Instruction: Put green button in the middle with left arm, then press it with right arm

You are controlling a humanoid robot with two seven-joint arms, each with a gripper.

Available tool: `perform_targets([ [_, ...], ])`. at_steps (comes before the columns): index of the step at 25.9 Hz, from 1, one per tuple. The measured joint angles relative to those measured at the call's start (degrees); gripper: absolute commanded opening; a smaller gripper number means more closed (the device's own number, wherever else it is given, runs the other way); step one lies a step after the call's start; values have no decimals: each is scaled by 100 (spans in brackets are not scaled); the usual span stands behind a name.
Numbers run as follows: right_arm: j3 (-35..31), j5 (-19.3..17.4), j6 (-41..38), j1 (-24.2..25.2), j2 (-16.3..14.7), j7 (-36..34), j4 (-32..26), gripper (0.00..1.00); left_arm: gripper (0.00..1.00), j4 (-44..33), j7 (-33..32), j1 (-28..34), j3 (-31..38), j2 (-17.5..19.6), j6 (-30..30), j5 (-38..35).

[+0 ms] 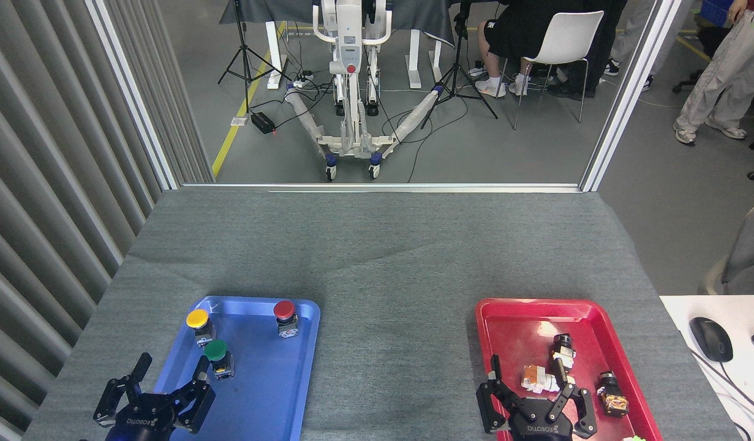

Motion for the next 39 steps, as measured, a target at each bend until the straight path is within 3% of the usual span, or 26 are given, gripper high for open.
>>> perform_targets([
  [13,1,8,55,1,0,38,2,100,100,41,396,71,4,-4,5,33],
  [39,-7,18,80,35,-15,56,2,100,100,14,375,123,0,59,-3,35],
])
